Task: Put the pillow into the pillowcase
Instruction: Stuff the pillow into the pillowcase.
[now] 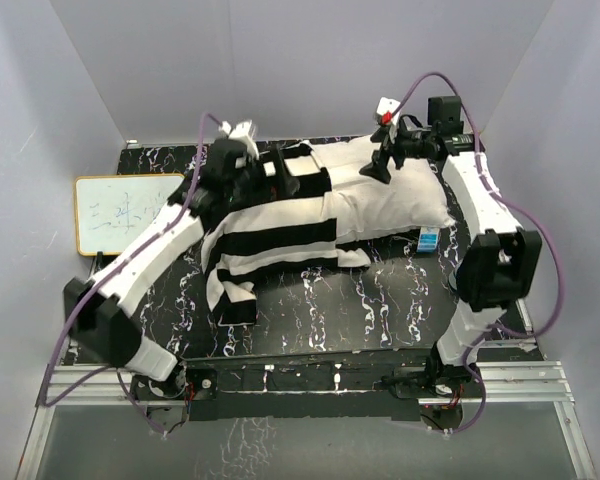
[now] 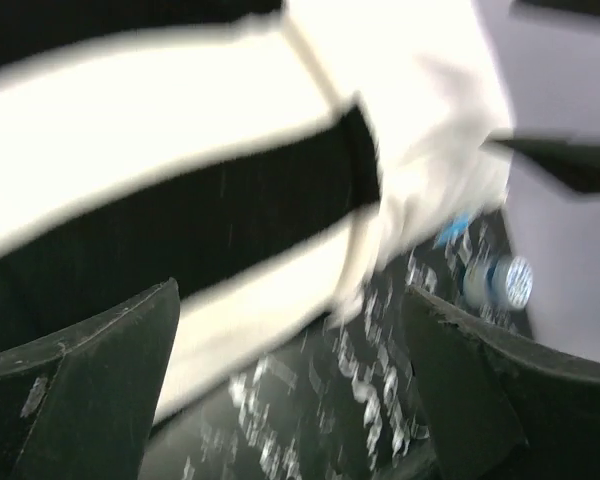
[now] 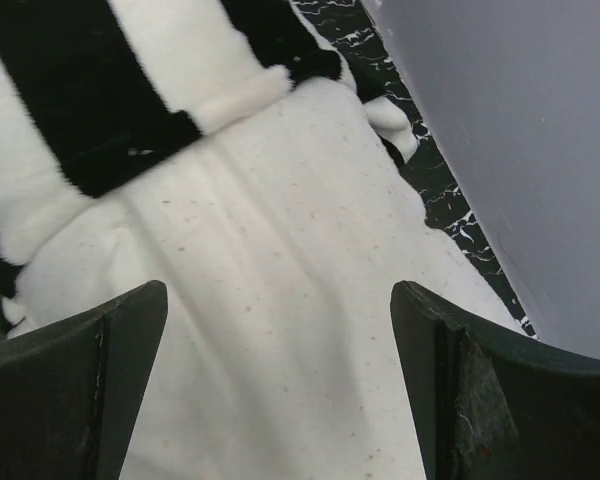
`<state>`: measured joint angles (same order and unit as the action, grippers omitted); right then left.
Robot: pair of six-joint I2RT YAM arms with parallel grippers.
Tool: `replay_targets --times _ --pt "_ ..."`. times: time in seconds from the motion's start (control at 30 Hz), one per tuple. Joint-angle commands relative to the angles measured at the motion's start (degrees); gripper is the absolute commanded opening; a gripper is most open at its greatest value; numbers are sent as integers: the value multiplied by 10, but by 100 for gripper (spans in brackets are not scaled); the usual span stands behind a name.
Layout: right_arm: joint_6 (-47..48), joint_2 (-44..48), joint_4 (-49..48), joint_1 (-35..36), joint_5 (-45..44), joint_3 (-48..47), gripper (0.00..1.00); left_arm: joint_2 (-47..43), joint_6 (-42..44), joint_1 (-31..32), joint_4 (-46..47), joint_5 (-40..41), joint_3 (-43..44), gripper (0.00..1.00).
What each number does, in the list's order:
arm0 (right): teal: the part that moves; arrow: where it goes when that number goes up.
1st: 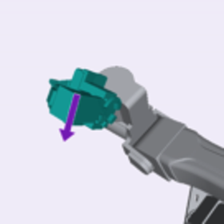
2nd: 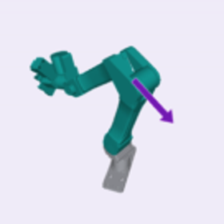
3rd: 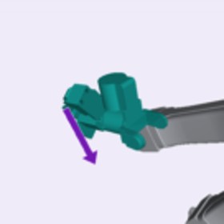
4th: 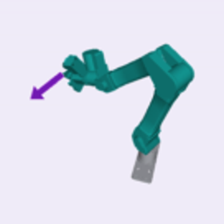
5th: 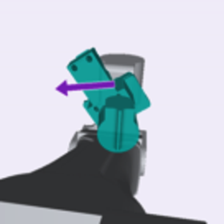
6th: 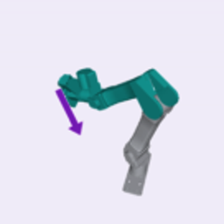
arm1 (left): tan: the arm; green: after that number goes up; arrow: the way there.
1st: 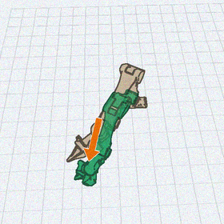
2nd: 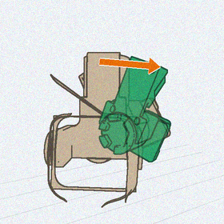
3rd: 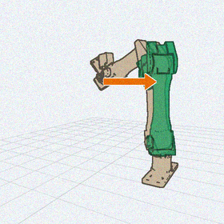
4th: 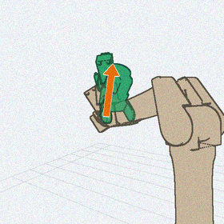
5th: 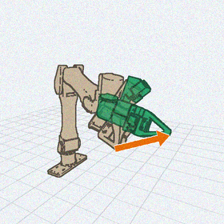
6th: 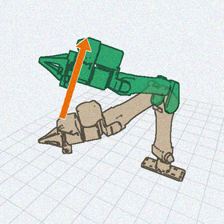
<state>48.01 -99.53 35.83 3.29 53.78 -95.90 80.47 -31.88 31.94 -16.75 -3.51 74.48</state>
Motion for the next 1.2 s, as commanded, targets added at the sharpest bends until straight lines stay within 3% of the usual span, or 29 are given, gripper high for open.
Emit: replay_targets --times 0.0,0.1,0.2,0.3,0.4,0.57,0.77,0.97,1.03,1.1,1.17 --pt "-74 -89 -38 -11 20 -95 96 129 -39 -26 25 -12 178 91" --pt "-81 -138 -14 -5 34 -95 88 231 -60 -26 -69 38 309 92" --pt "-22 -126 18 9 43 -13 58 312 -76 -24 -187 95 426 92" --pt "-16 -44 -63 23 49 150 26 343 -70 -14 -214 122 453 92" --pt "-54 63 -190 40 25 295 11 353 -61 4 -205 125 454 90" --pt "-96 117 -262 60 12 414 8 382 -53 36 -229 154 496 85" --pt "-81 99 -224 67 14 422 8 387 -31 83 -250 212 499 83" --pt "-79 106 -217 68 15 426 8 430 29 102 -283 269 534 67" --pt "-76 110 -212 68 17 426 8 456 52 102 -299 288 560 50" --pt "-68 113 -197 68 20 422 8 476 71 103 -307 310 578 22" --pt "-51 119 -173 67 22 412 8 482 91 103 -301 319 584 5"
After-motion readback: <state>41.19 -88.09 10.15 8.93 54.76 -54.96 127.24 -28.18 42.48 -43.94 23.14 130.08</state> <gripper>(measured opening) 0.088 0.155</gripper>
